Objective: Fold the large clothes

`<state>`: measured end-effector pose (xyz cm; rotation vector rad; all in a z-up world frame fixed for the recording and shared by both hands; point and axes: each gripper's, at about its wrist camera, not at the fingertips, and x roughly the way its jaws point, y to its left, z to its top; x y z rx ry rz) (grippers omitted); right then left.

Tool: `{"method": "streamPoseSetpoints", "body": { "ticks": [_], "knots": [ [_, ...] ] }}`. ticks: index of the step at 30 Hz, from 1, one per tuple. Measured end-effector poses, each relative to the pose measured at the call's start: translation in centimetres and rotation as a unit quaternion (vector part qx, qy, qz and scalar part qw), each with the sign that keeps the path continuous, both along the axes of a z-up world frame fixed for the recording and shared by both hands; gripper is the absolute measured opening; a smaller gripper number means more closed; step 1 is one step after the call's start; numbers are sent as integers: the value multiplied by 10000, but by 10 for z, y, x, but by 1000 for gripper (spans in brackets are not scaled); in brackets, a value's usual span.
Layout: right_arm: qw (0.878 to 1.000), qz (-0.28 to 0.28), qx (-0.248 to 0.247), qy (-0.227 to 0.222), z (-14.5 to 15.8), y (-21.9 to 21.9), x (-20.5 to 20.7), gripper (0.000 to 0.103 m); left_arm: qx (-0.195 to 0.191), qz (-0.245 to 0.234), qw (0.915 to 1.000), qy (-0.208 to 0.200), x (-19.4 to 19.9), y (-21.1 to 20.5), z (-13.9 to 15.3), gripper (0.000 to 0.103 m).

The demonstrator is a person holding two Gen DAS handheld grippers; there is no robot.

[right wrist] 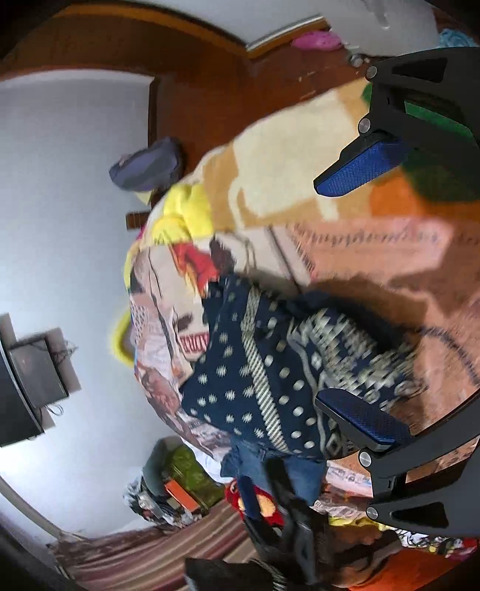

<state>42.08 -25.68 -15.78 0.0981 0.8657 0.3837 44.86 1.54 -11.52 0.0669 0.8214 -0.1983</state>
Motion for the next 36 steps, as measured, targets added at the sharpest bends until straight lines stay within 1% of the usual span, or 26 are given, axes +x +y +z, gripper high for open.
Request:
{"method": "streamPoseSetpoints", "body": {
  "ticks": [4,5,6,7,8,10,12,13,14,16,17,21,24,27,30,31,32,34,36],
  "knots": [
    [9996,263,85,115,-11,37,31,103,-41,353,9992,197,44,21,-20,93],
    [9992,347,127,181,-15,47,41,103,-172,370,9989,242,52,27,-25,96],
    [9988,414,151,227,-18,55,50,103,-349,398,9982,291,63,35,-31,96],
    [9984,472,154,283,-23,63,59,103,-403,449,9977,309,69,40,-34,96],
    [9981,507,126,339,-27,72,69,103,-389,558,9973,289,75,44,-37,96],
    [9974,579,5,435,-37,89,88,103,-153,845,9961,201,89,53,-46,97],
    [9965,642,-124,521,-48,101,104,103,24,1019,9944,279,100,62,-59,97],
    [9960,671,-186,563,-52,105,110,103,-52,1049,9937,389,106,70,-68,97],
    [9955,725,-228,573,-55,108,114,103,-234,1040,9932,465,109,77,-74,98],
    [9945,855,-228,558,-63,108,119,103,-553,982,9923,516,109,89,-79,98],
    [9939,903,-169,604,-67,106,120,103,-610,959,9922,519,107,90,-79,98],
    [9882,872,434,1183,-93,79,125,103,-508,822,9941,497,100,87,-74,98],
    [9869,706,503,1362,-99,57,118,103,-519,662,9950,543,91,83,-63,97],
    [9897,680,285,1225,-88,47,108,103,-529,536,9957,548,76,81,-50,97],
    [9935,749,-32,852,-67,45,97,103,-503,114,9969,602,57,70,-39,97],
    [9943,776,-31,731,-59,44,94,103,-521,21,9969,583,51,67,-36,97],
    [9947,799,49,641,-53,43,92,103,-571,-79,9967,571,45,63,-34,97],
    [9934,864,433,617,-46,41,91,103,-779,-280,9945,634,36,55,-35,98],
    [9888,886,878,825,-52,43,98,103,-980,-362,9912,819,36,50,-43,98]
  ]
}}
